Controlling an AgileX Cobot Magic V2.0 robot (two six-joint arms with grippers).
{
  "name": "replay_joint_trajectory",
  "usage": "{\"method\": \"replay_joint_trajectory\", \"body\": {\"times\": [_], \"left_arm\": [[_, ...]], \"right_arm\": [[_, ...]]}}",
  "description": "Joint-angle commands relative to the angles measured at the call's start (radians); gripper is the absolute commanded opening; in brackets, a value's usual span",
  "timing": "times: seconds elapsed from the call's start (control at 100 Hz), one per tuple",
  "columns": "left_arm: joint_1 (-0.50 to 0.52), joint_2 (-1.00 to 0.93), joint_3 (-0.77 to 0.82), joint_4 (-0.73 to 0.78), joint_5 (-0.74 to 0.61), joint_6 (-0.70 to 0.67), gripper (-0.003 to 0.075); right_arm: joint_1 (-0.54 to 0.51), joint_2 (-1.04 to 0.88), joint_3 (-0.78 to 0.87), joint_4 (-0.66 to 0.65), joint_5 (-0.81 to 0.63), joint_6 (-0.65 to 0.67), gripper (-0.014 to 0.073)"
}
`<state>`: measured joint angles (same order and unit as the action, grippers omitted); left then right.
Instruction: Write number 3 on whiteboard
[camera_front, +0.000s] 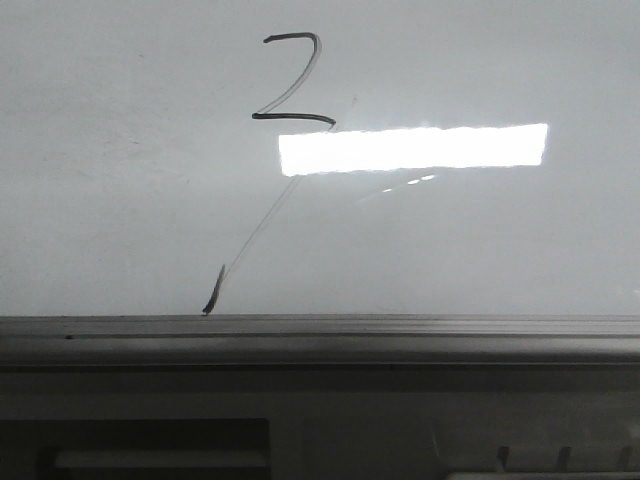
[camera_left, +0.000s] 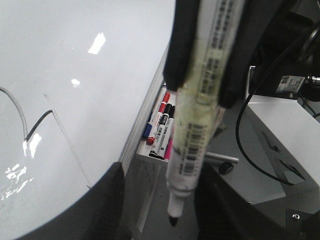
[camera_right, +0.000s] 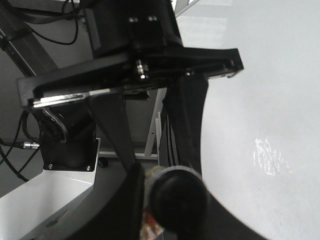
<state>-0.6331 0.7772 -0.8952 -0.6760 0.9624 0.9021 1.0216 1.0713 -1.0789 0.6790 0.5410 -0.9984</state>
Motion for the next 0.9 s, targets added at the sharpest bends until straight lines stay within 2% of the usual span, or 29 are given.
{"method": "replay_joint_trajectory", "body": {"times": [0.0,0.2,0.32,0.41,0.57,0.64,0.81,0.89], "left_arm": [[0.0,0.019,-0.033,-0.066,-0.044,0.013,0.0269],[0.0,0.045,-0.033,-0.093,-0.046,0.013,0.0198],[0.0,0.054,-0.033,-0.131,-0.051,0.015,0.0087],[0.0,0.065,-0.033,-0.138,-0.053,0.015,-0.0023],[0.0,0.067,-0.033,-0.138,-0.053,0.02,-0.002],[0.0,0.067,-0.033,-0.142,-0.053,0.031,-0.002],[0.0,0.067,-0.033,-0.181,-0.076,0.033,-0.002],[0.0,0.067,-0.033,-0.198,-0.091,0.033,-0.002]], "right_arm": [[0.01,-0.012,-0.037,0.025,-0.06,-0.014,-0.0047],[0.016,-0.012,-0.037,0.035,-0.05,-0.014,-0.0047],[0.016,-0.012,-0.037,0.074,-0.048,-0.014,-0.0048],[0.016,-0.012,-0.037,0.078,-0.04,-0.014,-0.0047],[0.016,-0.012,-0.037,0.094,-0.037,-0.014,-0.0036],[0.016,-0.012,-0.037,0.099,-0.037,-0.014,0.0025],[0.016,-0.012,-0.037,0.127,-0.08,-0.012,0.0359],[0.016,-0.014,-0.037,0.129,-0.116,-0.012,0.0447]]}}
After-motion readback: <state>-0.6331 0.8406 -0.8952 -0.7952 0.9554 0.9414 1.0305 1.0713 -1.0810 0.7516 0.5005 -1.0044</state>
